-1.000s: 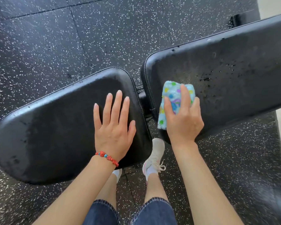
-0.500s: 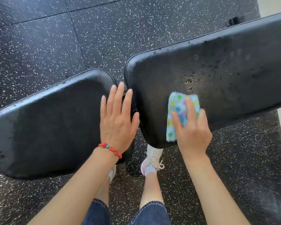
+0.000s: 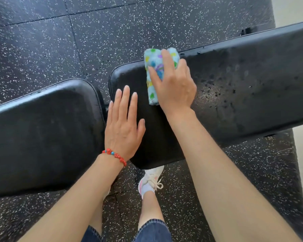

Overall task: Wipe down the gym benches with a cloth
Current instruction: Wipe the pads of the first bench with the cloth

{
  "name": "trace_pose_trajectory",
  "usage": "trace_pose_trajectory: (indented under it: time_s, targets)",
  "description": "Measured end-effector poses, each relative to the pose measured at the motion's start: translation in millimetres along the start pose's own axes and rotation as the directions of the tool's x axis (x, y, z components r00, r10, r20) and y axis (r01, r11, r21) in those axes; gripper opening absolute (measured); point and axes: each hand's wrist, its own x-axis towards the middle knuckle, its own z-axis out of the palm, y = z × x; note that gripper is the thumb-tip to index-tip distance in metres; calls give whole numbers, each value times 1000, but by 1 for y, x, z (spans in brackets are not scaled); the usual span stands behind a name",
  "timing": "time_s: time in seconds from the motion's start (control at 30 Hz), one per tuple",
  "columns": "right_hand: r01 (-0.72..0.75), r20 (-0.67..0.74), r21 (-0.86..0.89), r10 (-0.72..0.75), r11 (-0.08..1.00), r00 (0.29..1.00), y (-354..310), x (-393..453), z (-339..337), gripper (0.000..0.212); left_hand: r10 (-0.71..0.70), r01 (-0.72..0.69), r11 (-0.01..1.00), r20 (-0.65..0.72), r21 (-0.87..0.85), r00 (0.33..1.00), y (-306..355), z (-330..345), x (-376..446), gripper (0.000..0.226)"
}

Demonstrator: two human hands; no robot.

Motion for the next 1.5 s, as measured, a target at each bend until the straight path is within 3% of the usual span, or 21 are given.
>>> trace_pose_trajectory:
  time_s: [0.07, 0.13, 0.2, 0.27, 0.33, 0.43, 0.53, 0.63, 0.67, 0.73, 0.8, 0.87, 0.93, 1.0, 1.07, 1.17, 1.2, 1.27, 1.4, 1.43, 1.5]
  targets:
    - [75, 17, 15, -75, 997, 997, 9, -3, 1, 47, -12, 12, 1000, 3, 6, 1000, 2, -1, 0, 56]
    - [78, -18, -83, -80, 994, 997, 30, 3, 0, 46, -34, 34, 999, -6, 11, 999, 6, -3, 2, 56]
    - [-61, 10, -155, 63, 986, 998, 57, 21, -11, 48, -40, 41, 999, -20, 19, 999, 10, -3, 5, 55]
    - [-241, 195, -113, 259, 964, 946, 81, 35, -22, 51, -37, 37, 999, -22, 22, 999, 15, 0, 8, 56]
    - [-358, 185, -103, 372, 928, 910, 87, 35, -22, 51, -58, 58, 998, -30, 21, 998, 20, 3, 11, 56]
    - [-224, 39, -105, 229, 969, 973, 52, 17, -9, 46, -88, 89, 996, -53, 11, 995, 26, 5, 11, 57]
    - [39, 87, -68, -33, 997, 996, 20, -3, -5, 44, -87, 88, 996, -64, 9, 994, 25, 6, 10, 57]
    - [153, 79, -117, -144, 981, 986, 48, 4, -10, 44, -81, 82, 996, -65, 21, 995, 24, 4, 10, 57]
    - [117, 46, -183, -110, 976, 993, 68, 9, -13, 43, -80, 82, 996, -68, 27, 994, 24, 4, 10, 56]
    - [-87, 22, -201, 93, 976, 995, 111, 17, -28, 43, -80, 82, 996, -74, 35, 994, 25, 5, 10, 56]
    - [-292, 160, -133, 311, 947, 937, 137, 20, -44, 48, -79, 82, 996, -75, 40, 994, 26, 5, 10, 57]
    - [-402, 175, -108, 415, 909, 893, 136, 16, -43, 49, -83, 87, 995, -73, 53, 994, 27, 6, 10, 57]
    - [-309, 79, -109, 318, 945, 945, 112, 1, -38, 46, -86, 90, 994, -65, 57, 994, 27, 6, 9, 58]
    - [-113, 62, -119, 121, 986, 991, 81, -27, -33, 42, -85, 88, 994, -59, 66, 995, 27, 5, 10, 58]
    - [53, 97, -92, -44, 994, 994, 58, -55, -32, 41, -74, 79, 994, -59, 77, 996, 26, 5, 10, 58]
    - [178, 98, -80, -170, 981, 981, 68, -55, -36, 42, -59, 63, 994, -48, 84, 997, 25, 3, 9, 57]
    - [157, 82, -107, -149, 982, 985, 83, -51, -37, 42, -58, 61, 994, -42, 85, 997, 24, 2, 9, 57]
    - [-23, 23, -145, 27, 989, 999, 118, -45, -43, 41, -55, 58, 995, -36, 84, 998, 24, 1, 10, 57]
    - [-389, 31, -86, 393, 917, 919, 140, -50, -57, 45, -45, 46, 996, -21, 80, 999, 24, 2, 9, 57]
    - [-410, 26, -79, 413, 909, 910, 132, -53, -56, 46, -39, 41, 996, -23, 82, 999, 23, 2, 10, 57]
    - [-299, 35, -82, 303, 951, 952, 103, -72, -54, 45, -29, 31, 996, -21, 85, 999, 23, 3, 10, 57]
